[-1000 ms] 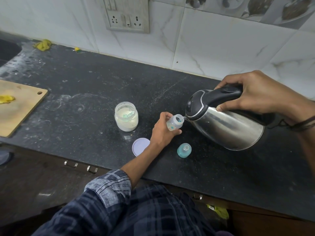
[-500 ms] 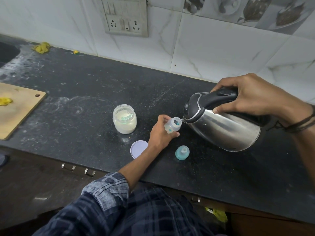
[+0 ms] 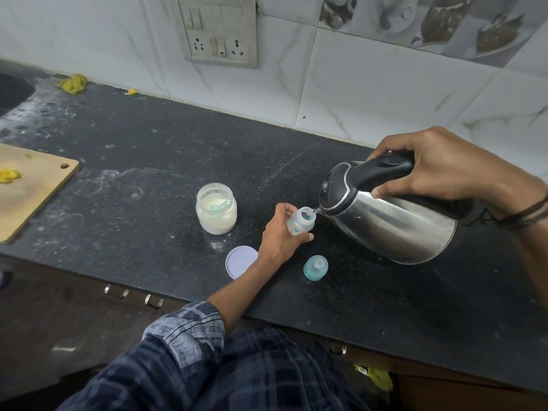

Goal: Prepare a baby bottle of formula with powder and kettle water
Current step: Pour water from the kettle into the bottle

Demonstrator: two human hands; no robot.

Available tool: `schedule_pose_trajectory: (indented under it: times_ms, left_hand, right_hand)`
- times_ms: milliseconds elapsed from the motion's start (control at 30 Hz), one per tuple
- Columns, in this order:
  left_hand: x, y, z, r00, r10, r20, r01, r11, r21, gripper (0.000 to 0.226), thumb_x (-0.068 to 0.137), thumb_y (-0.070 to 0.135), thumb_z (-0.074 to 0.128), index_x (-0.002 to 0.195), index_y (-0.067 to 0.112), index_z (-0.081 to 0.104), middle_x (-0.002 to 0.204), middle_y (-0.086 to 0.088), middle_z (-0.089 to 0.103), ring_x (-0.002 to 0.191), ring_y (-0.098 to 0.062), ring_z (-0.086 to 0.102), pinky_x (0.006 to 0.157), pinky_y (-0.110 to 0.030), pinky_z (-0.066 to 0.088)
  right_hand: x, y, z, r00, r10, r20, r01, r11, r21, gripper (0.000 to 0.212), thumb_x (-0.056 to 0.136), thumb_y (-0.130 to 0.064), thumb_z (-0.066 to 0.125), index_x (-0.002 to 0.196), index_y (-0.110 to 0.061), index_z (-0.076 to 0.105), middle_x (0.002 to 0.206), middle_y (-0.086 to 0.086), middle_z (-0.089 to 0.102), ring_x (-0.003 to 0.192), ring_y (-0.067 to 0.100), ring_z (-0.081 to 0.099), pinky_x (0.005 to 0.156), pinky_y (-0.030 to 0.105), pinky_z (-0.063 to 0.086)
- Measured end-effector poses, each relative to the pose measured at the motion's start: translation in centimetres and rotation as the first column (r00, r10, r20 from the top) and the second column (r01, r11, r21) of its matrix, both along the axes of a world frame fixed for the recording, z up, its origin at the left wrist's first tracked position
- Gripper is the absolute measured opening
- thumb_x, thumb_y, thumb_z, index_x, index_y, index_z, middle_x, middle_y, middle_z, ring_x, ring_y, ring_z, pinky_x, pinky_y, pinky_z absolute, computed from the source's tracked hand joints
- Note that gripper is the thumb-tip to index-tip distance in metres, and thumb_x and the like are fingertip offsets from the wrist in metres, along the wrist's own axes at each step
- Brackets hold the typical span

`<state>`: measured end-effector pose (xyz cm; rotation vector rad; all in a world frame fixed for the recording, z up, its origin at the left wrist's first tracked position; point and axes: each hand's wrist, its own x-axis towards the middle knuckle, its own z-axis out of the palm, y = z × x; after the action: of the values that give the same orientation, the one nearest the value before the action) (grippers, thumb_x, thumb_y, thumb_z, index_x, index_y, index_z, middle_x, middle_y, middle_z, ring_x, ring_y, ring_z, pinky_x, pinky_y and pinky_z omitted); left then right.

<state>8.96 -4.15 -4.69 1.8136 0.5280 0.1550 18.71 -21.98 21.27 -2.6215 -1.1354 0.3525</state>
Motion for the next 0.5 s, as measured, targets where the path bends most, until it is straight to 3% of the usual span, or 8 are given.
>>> schedule_pose_trajectory:
  times_ms: [333, 500]
  left_hand:
    - [-0.05, -0.07, -0.39, 1.000, -0.002, -0.014, 0.002, 1.000, -0.017, 0.064, 0.074, 0.022, 0.091, 0.118, 0.025, 0.045, 0.120, 0.006, 0.062, 0.107, -0.012, 0.060, 0.091, -0.029, 0.048]
    - [-0.01, -0.13, -0.68, 1.000, 0.007, -0.013, -0.007, 1.000, -0.001, 0.064, 0.072, 0.023, 0.092, 0.116, 0.026, 0.045, 0.117, 0.006, 0.064, 0.106, -0.015, 0.062, 0.097, -0.038, 0.051]
  right_hand:
    - [0.18, -0.08, 0.31, 1.000, 0.008, 0.012, -0.008, 1.000, -0.014, 0.037, 0.067, -0.047, 0.090, 0.097, -0.042, 0.069, 0.079, -0.015, 0.072, 0.078, 0.007, 0.066, 0.079, 0.041, 0.056]
    - [0.43, -0.15, 0.40, 1.000, 0.015, 0.023, -0.015, 0.999, -0.031, 0.037, 0.068, -0.046, 0.090, 0.098, -0.042, 0.069, 0.079, -0.031, 0.067, 0.076, -0.006, 0.061, 0.072, 0.034, 0.052]
